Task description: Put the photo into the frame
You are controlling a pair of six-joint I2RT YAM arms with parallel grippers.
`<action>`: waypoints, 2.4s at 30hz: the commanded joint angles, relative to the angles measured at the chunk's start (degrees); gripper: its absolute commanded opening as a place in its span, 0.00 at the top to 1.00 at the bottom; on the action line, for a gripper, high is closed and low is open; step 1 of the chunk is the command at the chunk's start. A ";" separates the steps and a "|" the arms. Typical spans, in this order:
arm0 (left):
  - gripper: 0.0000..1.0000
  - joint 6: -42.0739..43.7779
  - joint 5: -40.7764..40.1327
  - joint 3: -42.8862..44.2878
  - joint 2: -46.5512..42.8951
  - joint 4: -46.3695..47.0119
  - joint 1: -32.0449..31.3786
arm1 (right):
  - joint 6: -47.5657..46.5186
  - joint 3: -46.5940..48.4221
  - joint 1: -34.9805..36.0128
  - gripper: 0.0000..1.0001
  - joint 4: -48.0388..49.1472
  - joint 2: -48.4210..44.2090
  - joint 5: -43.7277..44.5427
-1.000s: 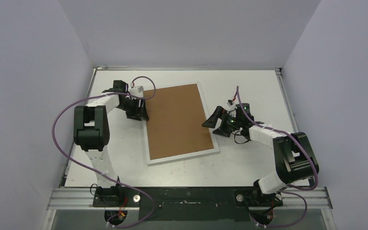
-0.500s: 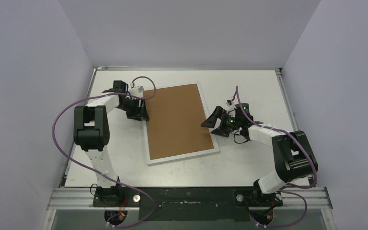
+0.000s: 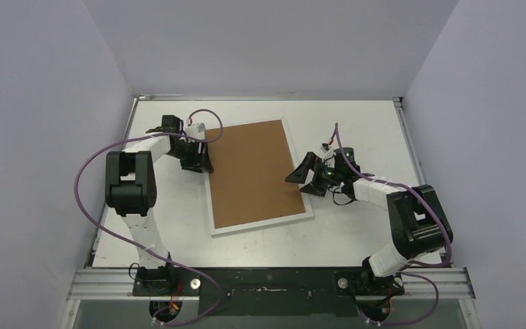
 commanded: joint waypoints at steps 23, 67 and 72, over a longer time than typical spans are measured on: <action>0.49 1.46 -2.16 -1.20 0.95 0.24 -0.87 | -4.63 4.00 2.20 0.02 -6.18 5.87 4.61; 0.45 12.52 -10.84 -7.74 -13.25 -6.63 -0.54 | -2.35 5.57 -4.65 0.05 2.70 4.76 5.65; 0.45 11.19 -10.85 -9.50 -13.15 -4.50 -2.92 | -1.66 3.89 -3.76 0.05 3.68 4.57 5.78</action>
